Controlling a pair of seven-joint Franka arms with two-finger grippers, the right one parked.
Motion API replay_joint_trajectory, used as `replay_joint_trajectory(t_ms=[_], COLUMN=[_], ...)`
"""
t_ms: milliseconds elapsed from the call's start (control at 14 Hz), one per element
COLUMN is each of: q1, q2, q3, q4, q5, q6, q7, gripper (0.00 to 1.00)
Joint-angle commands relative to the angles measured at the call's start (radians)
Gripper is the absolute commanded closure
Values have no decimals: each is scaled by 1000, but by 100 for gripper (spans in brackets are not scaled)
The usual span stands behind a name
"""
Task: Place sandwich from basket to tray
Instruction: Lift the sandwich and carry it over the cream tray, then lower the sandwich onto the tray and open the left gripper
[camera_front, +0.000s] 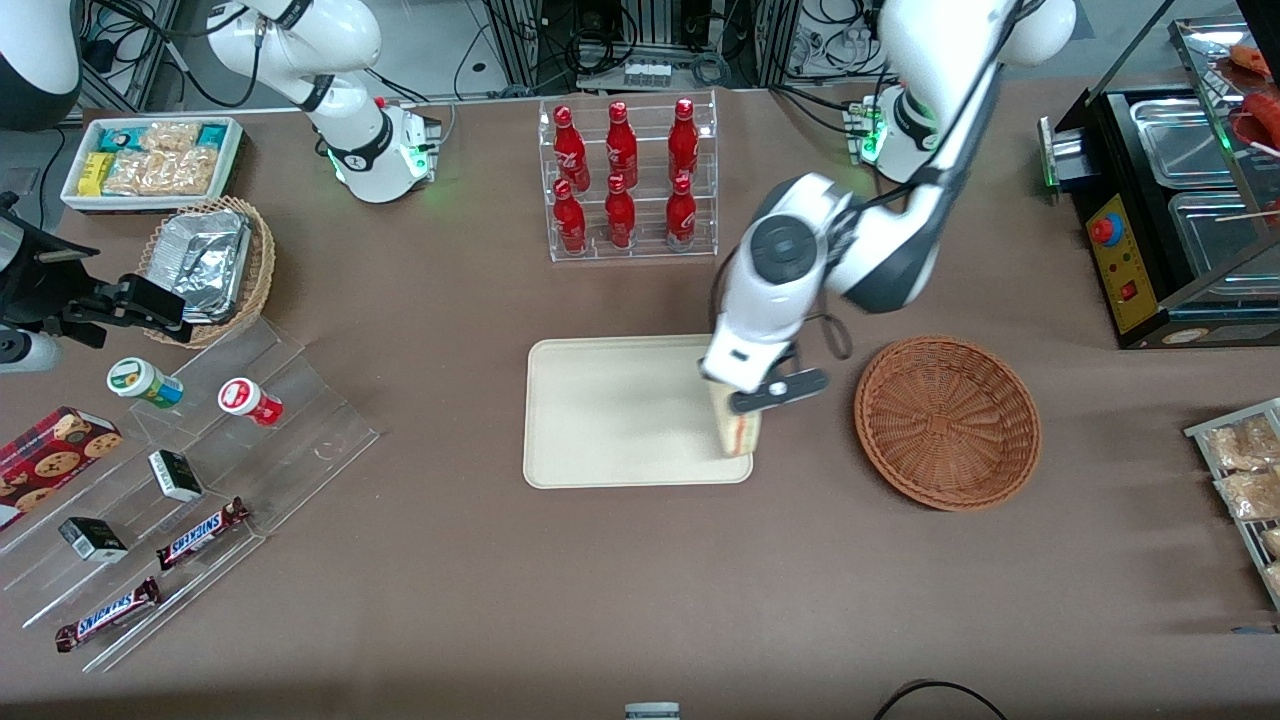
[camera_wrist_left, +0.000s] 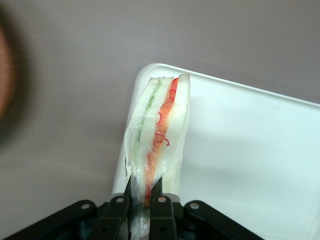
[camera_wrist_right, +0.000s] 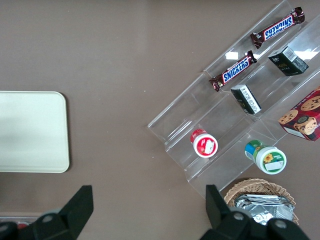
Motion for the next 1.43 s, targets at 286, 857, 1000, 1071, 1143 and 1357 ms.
replay_joint_trajectory(t_ms=[286,857,1000,1071,1143,1357], q1=[-181,-217,-214,-213,-210,-201], q2=[202,276,263,245,224,109], q3=[19,22,22,22,22,38], q4=[205,262,262,263,263,262], q5=[4,44,56,52,50,50], q6=[-22,-33,-38,-47,-80,-201], q7=[-39,-68,-69,-71,-79,-117], gripper=[100,13,0,0,0,0])
